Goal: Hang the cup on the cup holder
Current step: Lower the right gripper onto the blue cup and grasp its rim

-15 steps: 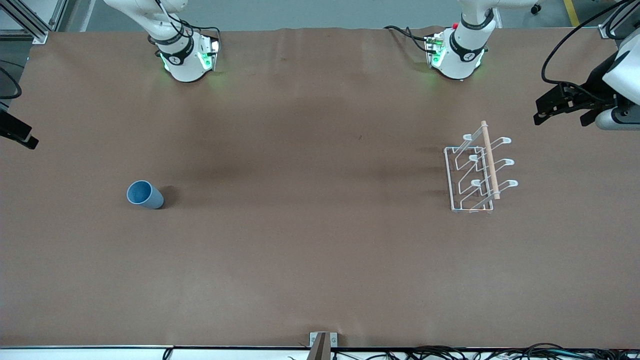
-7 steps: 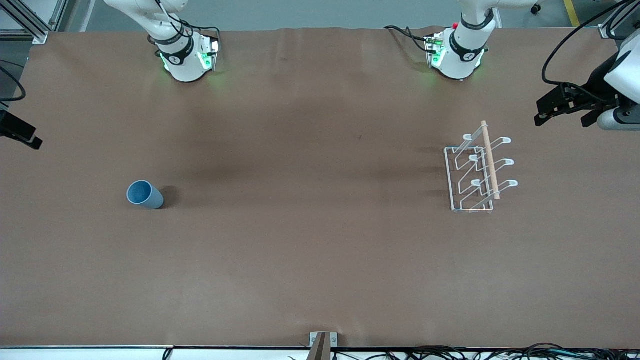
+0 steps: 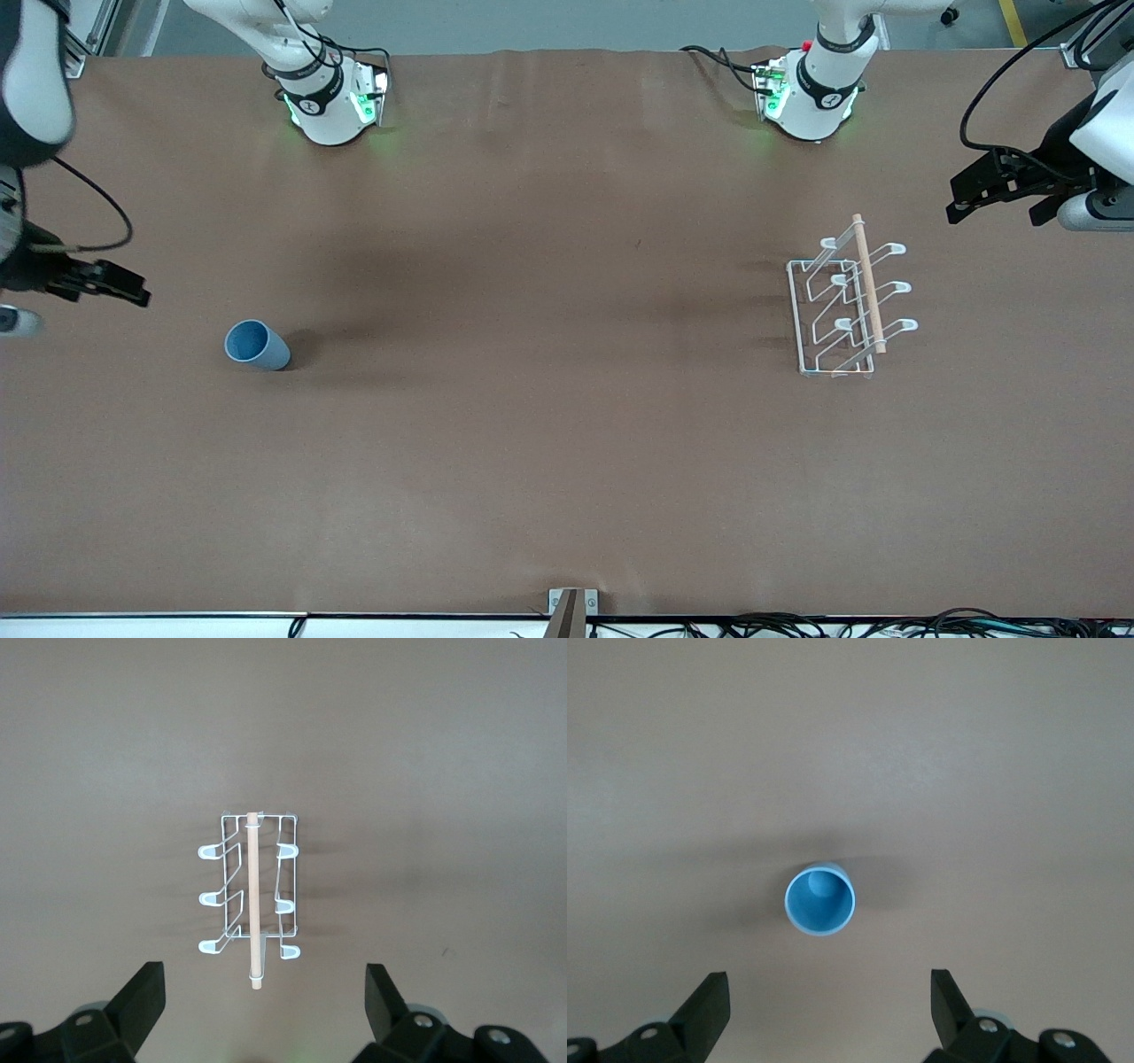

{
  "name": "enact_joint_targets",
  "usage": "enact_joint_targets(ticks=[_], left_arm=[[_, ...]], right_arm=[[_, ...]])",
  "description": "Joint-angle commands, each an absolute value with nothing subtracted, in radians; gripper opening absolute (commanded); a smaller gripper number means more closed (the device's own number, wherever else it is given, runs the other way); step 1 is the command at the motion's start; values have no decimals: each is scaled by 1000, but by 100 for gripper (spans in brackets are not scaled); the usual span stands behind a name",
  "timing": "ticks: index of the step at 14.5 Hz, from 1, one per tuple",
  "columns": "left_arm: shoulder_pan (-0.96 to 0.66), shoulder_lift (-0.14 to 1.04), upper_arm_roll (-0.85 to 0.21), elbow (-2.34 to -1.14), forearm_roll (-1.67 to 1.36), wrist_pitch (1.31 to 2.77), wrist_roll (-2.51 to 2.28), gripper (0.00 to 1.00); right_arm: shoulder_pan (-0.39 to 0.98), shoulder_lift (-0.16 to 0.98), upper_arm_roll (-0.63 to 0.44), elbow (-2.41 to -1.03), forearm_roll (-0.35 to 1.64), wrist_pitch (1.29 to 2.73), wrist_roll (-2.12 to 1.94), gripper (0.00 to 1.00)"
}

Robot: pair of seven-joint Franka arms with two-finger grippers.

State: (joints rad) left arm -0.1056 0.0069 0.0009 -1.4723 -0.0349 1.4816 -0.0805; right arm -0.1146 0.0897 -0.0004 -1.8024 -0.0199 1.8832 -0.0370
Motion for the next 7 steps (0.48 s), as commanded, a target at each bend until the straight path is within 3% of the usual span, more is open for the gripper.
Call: enact_joint_targets(ticks=[1,3,7], left_arm=[[-110,9,3,-1465,-43,1485,-74,99],[-112,12,3,-1465,-29,1511,-78,99],[-110,11,3,-1471,-25,1519,-95,99]], right_arm=[[-135,58,3,-1997,-21,2078,-95,100],[-143,78,0,-2103,-21,2239,-133,100],[-144,187,-6,-2120,-21,2334,-135,100]])
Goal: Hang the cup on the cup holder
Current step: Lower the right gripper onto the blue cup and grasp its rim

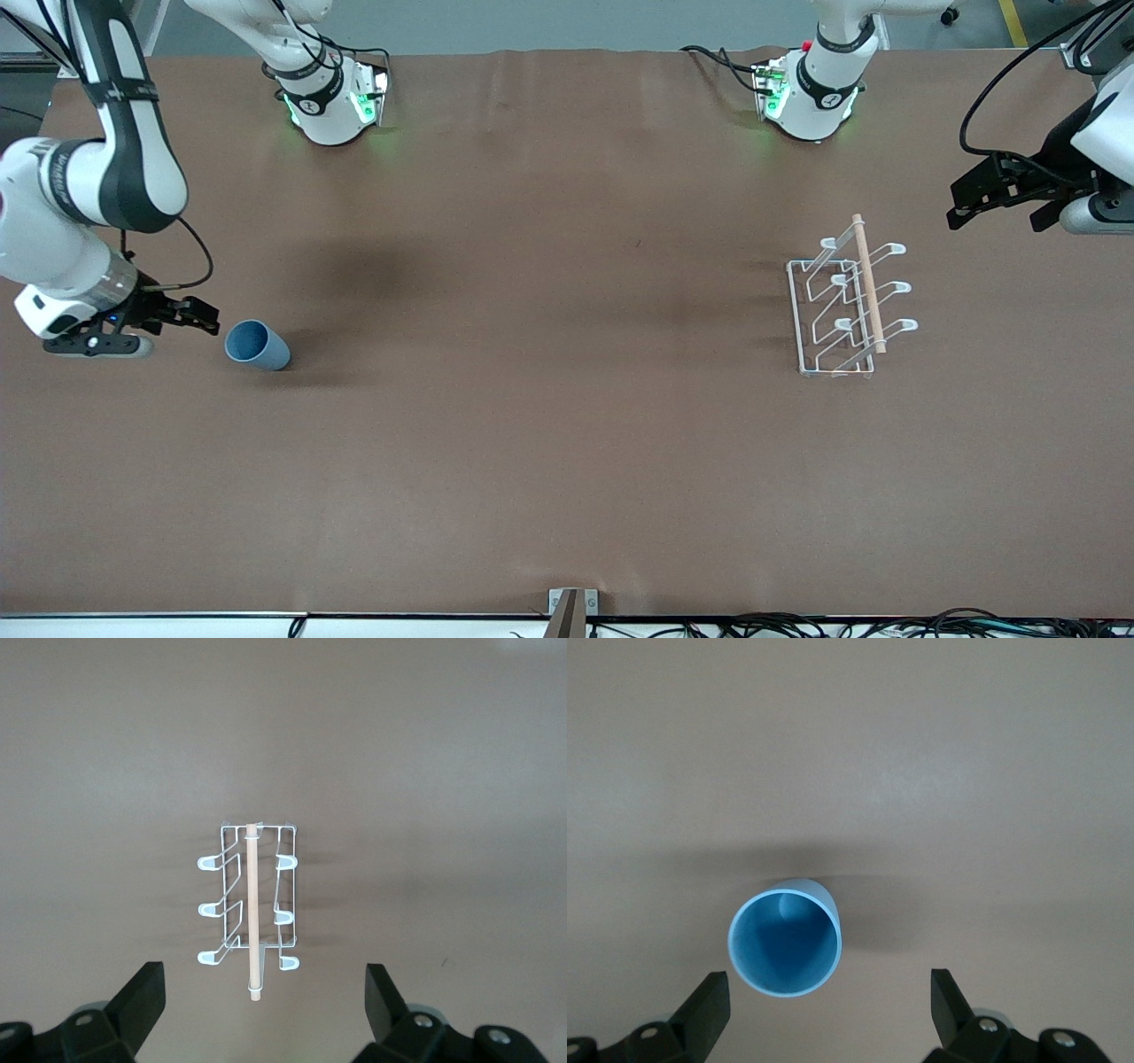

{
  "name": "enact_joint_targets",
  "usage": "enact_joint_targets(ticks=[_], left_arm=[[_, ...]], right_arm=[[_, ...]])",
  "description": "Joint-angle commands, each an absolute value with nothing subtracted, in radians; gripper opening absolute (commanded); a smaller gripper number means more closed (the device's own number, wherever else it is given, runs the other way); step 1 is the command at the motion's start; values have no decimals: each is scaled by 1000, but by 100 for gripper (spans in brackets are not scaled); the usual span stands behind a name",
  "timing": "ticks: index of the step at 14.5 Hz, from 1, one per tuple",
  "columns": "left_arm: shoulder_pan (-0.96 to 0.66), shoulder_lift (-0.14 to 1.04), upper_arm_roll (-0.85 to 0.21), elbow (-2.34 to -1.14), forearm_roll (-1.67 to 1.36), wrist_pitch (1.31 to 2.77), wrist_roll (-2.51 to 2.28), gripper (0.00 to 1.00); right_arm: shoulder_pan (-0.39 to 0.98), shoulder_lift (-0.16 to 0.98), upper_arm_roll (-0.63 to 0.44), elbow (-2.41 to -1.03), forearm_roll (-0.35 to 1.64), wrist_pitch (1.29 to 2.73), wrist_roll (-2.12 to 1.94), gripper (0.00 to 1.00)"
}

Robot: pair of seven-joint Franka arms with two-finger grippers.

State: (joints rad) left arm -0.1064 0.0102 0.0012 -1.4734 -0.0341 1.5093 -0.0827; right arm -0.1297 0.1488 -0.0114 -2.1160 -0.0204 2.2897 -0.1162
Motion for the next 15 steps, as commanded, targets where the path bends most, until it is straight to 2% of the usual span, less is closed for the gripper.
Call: enact_joint_targets(ticks=[1,3,12,13,15], left_arm=[[-109,11,5,-1471,-25,1519,-97,99],[-107,9,8,-1471,-25,1517,-95,99],[-103,18,8,-1468,-23,1520,-94,99],[-103,20,8,-1468,-23,1520,-94,99],[-103,20,8,-1468,-25,1520,-94,99]], right_arm=[[-146,216,-6,-2118,-21,2364,-135,100],[-146,253,-6,-2120,-21,2405,-135,100],[-146,314,-6,-2134,-21,2424,-137,99],[-146,314,-6,-2135,-20,2422,-135,95],[-147,321,-5,-2135,-20,2418,-135,77]])
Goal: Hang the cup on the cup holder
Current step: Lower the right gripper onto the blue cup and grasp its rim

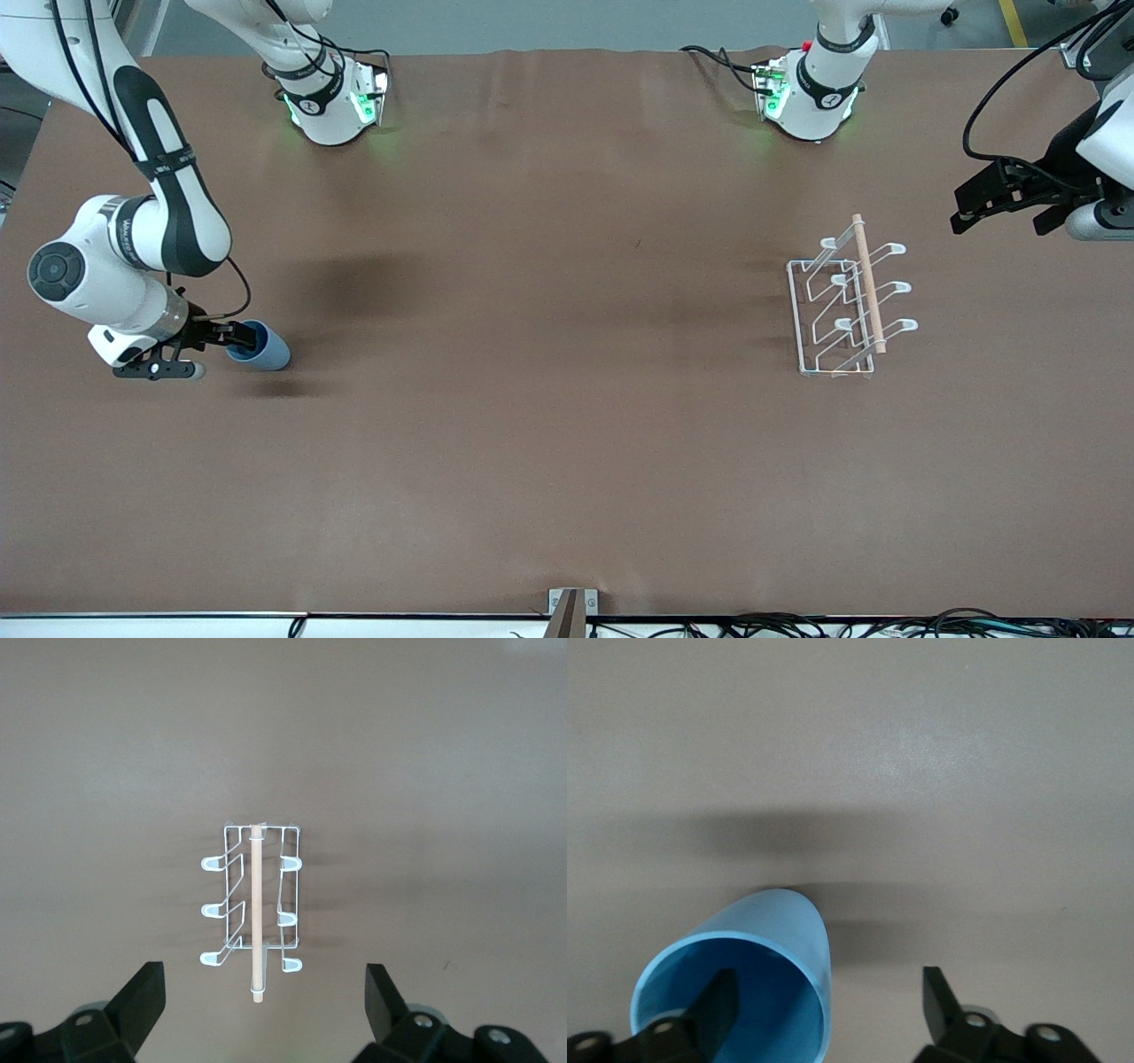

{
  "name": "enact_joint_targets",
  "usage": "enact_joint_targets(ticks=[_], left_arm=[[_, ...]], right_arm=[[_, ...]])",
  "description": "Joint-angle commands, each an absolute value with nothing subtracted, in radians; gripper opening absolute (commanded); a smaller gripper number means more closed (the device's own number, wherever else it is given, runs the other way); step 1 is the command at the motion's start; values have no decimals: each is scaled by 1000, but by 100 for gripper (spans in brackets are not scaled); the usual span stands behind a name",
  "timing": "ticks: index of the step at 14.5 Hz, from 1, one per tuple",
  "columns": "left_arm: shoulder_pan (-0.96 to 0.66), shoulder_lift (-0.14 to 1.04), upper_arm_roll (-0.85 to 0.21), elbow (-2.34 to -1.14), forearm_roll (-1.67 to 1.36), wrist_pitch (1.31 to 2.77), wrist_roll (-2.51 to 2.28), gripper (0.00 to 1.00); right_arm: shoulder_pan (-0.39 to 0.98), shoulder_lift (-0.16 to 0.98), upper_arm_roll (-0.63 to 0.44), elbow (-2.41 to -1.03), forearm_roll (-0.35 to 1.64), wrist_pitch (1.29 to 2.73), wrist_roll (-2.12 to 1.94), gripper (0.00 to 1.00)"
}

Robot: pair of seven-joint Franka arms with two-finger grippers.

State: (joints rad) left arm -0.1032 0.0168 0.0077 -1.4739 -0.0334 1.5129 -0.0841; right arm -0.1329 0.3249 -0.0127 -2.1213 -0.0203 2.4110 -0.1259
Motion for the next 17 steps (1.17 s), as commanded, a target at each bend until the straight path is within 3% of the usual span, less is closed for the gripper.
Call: enact_joint_targets(ticks=[1,4,6,9,13,17], left_arm=[[-103,20,8,-1468,-25,1522,-94,99],[-103,20,8,-1468,-23,1520,-92,99],[-103,20,8,-1468,-23,1522,-94,99],[-103,21,8,-1468,-23,1522,-92,99],[-101,21,8,-1468,-23,1522,-92,99],[-103,21,8,-1468,-23,1522,-92,99]], right_arm=[[-147,322,-5,-2135,-20,2416,-133,69],[-146,324,-5,-2134,-14,2413,-127,46],[-146,331,-5,-2129,-8,2416,-126,36],[-149,333,-3,-2126,-6,2416,-124,4],[-147,330,-5,-2083,-6,2360,-126,0],[-138,321,-3,-1864,9,2026,-124,0]])
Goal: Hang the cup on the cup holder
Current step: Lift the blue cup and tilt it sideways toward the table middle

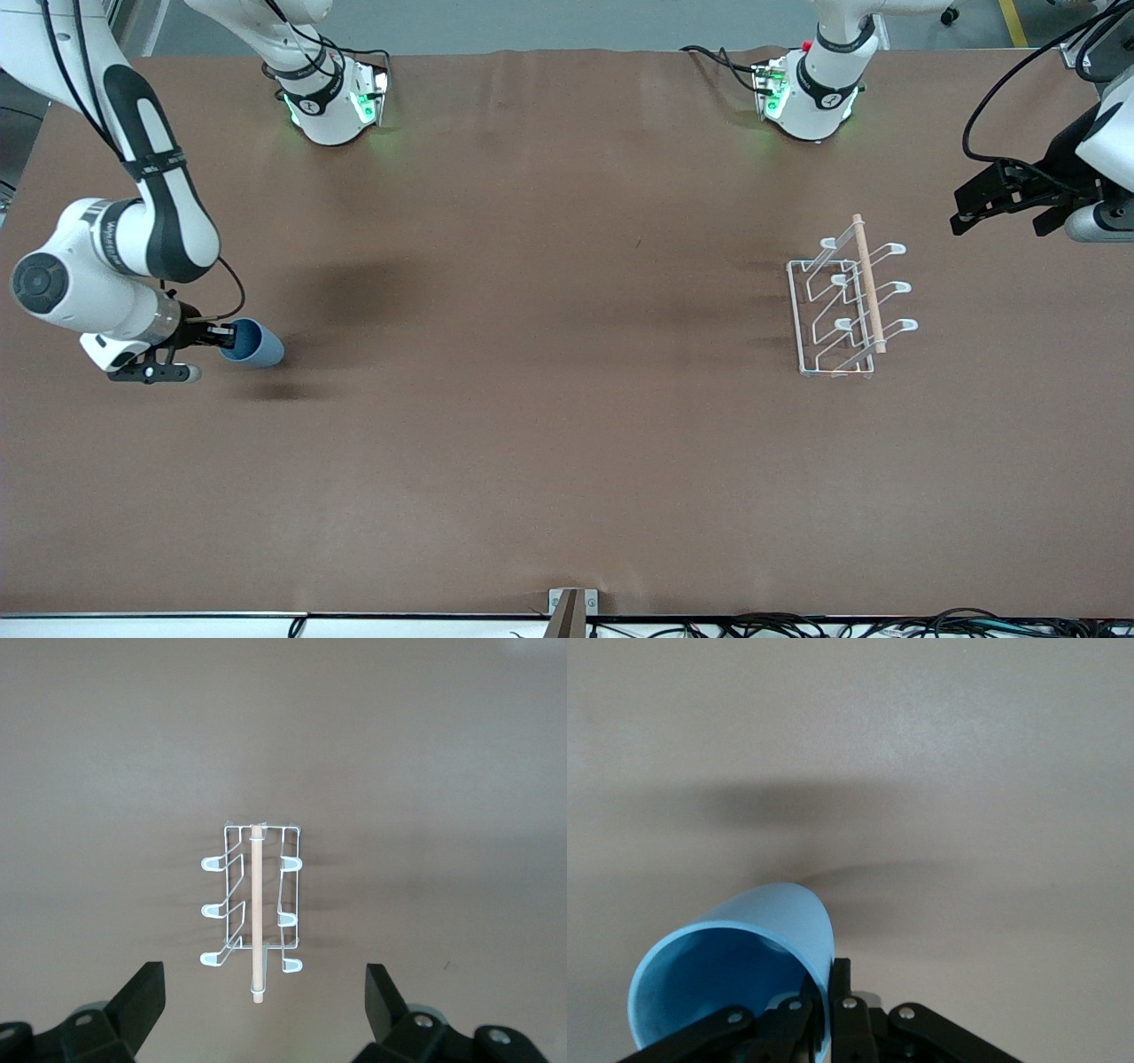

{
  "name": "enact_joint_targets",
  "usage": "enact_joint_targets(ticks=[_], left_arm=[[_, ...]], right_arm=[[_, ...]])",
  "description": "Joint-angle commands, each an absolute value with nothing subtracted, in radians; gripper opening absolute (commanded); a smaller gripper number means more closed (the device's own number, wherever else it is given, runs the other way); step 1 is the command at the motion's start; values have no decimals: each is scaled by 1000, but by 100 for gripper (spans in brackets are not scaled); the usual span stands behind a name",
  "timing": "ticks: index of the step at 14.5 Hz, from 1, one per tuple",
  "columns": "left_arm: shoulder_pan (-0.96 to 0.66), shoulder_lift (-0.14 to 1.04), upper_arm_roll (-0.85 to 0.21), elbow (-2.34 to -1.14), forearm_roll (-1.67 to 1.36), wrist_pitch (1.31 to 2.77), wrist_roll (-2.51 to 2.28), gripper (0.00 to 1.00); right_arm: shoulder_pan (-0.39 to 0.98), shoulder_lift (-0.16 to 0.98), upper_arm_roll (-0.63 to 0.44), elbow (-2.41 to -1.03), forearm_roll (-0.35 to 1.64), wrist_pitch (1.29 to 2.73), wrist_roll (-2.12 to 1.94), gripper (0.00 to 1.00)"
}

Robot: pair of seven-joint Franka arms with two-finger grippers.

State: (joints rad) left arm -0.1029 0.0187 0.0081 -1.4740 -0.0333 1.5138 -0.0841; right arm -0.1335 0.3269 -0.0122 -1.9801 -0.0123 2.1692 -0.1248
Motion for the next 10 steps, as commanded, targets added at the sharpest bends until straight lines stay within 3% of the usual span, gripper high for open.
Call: enact_joint_targets(ticks=[1,4,10], left_arm=[[-101,21,8,-1468,-23,1522,-92,99],[-103,26,8,-1468,-23,1523,-92,99],[-97,31,3,-1468,-23,1528,-92,99]], right_arm=[[-129,322,-2,-1785,35,1925,-121,0],[-107,313,6,-1684,128,1815,-107,1],[-94,198,67,-1733,567,1718,-110,3]])
